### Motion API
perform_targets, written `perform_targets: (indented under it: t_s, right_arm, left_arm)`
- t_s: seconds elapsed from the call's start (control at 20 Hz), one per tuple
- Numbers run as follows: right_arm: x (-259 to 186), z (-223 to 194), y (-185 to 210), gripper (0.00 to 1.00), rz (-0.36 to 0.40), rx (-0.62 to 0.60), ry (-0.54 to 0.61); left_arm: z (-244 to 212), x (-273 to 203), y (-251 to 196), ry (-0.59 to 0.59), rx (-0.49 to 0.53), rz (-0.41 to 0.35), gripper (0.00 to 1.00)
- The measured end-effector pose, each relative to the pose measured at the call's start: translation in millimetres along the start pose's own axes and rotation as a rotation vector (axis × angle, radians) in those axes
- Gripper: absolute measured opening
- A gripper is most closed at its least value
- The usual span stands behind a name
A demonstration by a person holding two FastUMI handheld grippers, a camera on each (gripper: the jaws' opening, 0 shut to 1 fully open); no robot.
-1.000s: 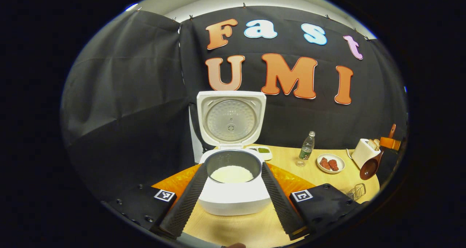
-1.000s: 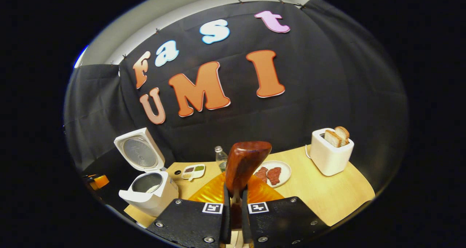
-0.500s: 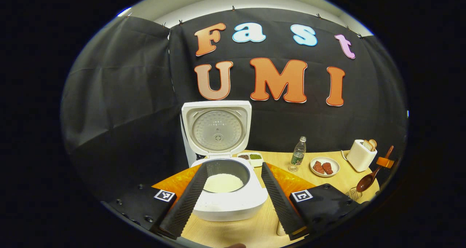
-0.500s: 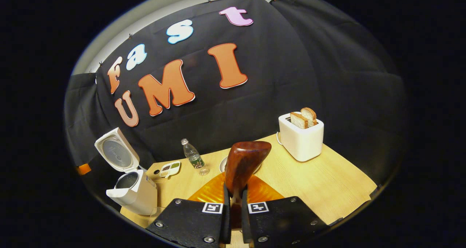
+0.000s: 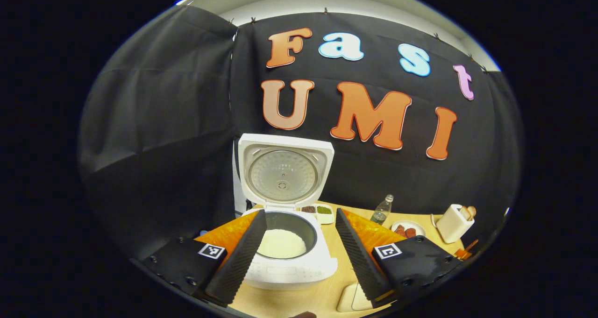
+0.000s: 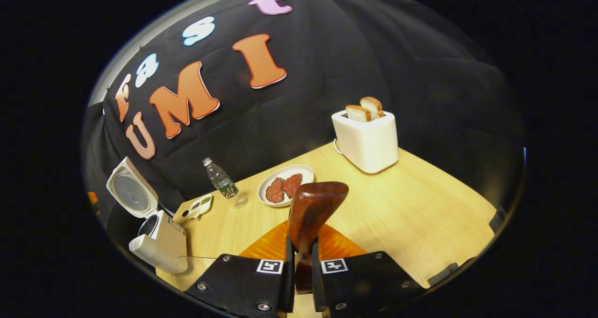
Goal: Close the left gripper, press the button to open the rice cooker; take a wooden spoon from the chopstick holder with the right hand, scoop a spoonful of rice and pour it into the rice cooker, then put the wooden spoon back into the chopstick holder.
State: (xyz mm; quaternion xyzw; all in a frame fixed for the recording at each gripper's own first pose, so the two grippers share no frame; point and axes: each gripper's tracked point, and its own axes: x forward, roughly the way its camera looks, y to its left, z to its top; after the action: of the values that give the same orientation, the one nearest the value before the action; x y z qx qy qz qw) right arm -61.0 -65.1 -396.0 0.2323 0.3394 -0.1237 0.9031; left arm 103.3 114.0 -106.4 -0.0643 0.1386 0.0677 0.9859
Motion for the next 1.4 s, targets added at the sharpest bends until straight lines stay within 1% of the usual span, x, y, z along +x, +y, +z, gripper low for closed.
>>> perform_targets:
  t_s: [0.1, 0.2, 0.3, 0.35, 0.4, 0.45, 0.5, 0.55, 0.6, 0.65, 0.75, 0.85, 0.95, 1.0, 1.1, 1.15, 1.2, 1.25, 1.3, 1.35, 1.4]
  right_arm:
    - [0.1, -10.2, -2.6, 0.18, -0.009, 0.009, 0.054]
    - [-6.2, -9.3, -7.2, 0.23, -0.03, 0.01, 0.057]
    - [-11.0, -1.8, -15.1, 0.29, -0.07, 0.005, 0.052]
    - [-18.0, 0.9, -18.6, 0.38, -0.084, -0.007, 0.046]
    - [-23.5, 7.7, -22.8, 0.42, -0.102, -0.023, 0.029]
    - [-30.2, 11.9, -27.1, 0.54, -0.12, -0.041, 0.017]
    - [-38.7, 18.3, -30.2, 0.58, -0.137, -0.061, 0.002]
    - [-45.7, 26.4, -32.2, 0.68, -0.152, -0.082, -0.019]
    - [-54.9, 35.1, -33.6, 0.72, -0.166, -0.1, -0.043]
    - [-63.3, 42.2, -33.5, 0.78, -0.179, -0.115, -0.063]
    - [-83.7, 56.2, -34.2, 0.84, -0.202, -0.135, -0.098]
    - [-103.0, 67.6, -37.6, 0.86, -0.252, -0.14, -0.143]
    - [-120.8, 71.0, -36.9, 0.86, -0.299, -0.173, -0.181]
    - [-129.0, 71.8, -33.6, 0.86, -0.31, -0.177, -0.193]
    - [-143.1, 70.3, -24.7, 0.86, -0.311, -0.182, -0.206]
    - [-148.0, 70.0, -23.7, 0.86, -0.316, -0.186, -0.214]
    - [-149.1, 70.4, -23.1, 0.86, -0.325, -0.192, -0.221]
    - [-147.9, 67.8, -20.1, 0.86, -0.322, -0.197, -0.214]
    - [-146.7, 64.7, -16.2, 0.86, -0.315, -0.204, -0.201]
    - [-143.9, 62.7, -11.4, 0.86, -0.303, -0.214, -0.192]
    - [-141.1, 64.3, -6.9, 0.86, -0.294, -0.227, -0.193]
  left_arm:
    - [26.1, 8.4, 1.6, -0.007, -0.065, -0.021, 1.0]
    - [57.6, 21.7, 5.6, -0.043, -0.069, -0.027, 1.0]
    - [78.0, 38.3, 3.9, -0.058, -0.063, -0.045, 1.0]
    - [87.8, 46.1, 4.3, -0.067, -0.053, -0.048, 1.0]
    - [99.9, 56.0, 5.6, -0.074, -0.041, -0.044, 1.0]
    - [108.4, 67.8, 5.0, -0.072, -0.032, -0.045, 1.0]
    - [115.0, 80.9, 3.8, -0.051, -0.013, -0.045, 1.0]
    - [126.3, 91.7, 2.5, -0.062, 0.003, -0.044, 1.0]
    - [138.3, 104.7, -1.0, -0.084, 0.021, -0.047, 1.0]
    - [146.1, 118.4, 1.7, -0.081, 0.044, -0.027, 1.0]
    - [158.1, 146.3, 1.9, -0.075, 0.049, -0.014, 1.0]
    - [160.5, 180.3, 5.7, -0.032, 0.048, -0.005, 1.0]
    - [154.7, 207.8, 10.7, 0.025, 0.08, 0.002, 1.0]
    - [147.5, 221.4, 14.0, 0.064, 0.093, 0.004, 1.0]
    - [122.2, 242.3, 11.6, 0.173, 0.086, -0.008, 1.0]
    - [107.0, 250.7, 12.4, 0.246, 0.06, 0.003, 1.0]
    - [113.8, 257.3, 18.8, 0.22, 0.065, 0.029, 1.0]
    - [109.4, 264.9, 17.6, 0.253, 0.067, 0.035, 1.0]
    - [105.0, 265.3, 17.7, 0.288, 0.124, 0.044, 1.0]
    - [96.4, 262.4, 22.9, 0.325, 0.158, 0.058, 1.0]
    - [96.2, 264.5, 18.3, 0.33, 0.15, 0.049, 0.99]
